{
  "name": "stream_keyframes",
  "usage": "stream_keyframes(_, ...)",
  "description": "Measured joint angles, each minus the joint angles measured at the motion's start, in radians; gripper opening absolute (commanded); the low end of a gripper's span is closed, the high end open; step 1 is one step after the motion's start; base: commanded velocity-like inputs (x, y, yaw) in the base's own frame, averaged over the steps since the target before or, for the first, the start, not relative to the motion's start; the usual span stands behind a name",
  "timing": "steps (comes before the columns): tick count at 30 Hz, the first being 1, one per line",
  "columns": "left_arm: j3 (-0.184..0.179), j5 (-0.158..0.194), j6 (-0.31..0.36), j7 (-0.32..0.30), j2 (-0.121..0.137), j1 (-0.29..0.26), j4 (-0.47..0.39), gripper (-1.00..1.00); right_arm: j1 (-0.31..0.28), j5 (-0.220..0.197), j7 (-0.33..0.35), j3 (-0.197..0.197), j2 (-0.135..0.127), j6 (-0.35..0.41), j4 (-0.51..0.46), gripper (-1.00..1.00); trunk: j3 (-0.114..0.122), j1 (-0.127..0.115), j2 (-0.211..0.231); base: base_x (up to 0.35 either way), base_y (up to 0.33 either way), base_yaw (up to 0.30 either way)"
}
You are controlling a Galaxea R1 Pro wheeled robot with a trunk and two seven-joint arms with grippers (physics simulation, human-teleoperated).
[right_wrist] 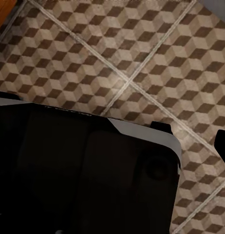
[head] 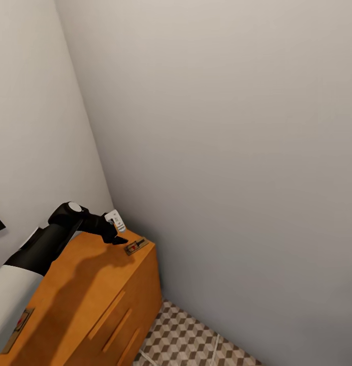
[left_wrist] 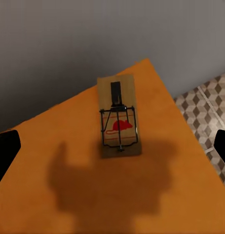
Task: Take the four mousetraps from the cabinet in the bathroom and place them on the bathroom floor. Make sure all four end up on the same floor surface, and ensure that at least two of them are either under or directly next to the same bathroom sink.
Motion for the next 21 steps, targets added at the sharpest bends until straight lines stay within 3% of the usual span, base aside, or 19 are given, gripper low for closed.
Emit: stream_keyframes(21, 0.0, 0.0, 0.0, 0.0, -0.001, 0.0, 0.0, 1.0, 0.0, 0.0, 0.0, 0.0, 0.0, 0.0, 0.0, 1.0, -0.003, 0.0, 0.0, 0.007, 0.0, 0.0)
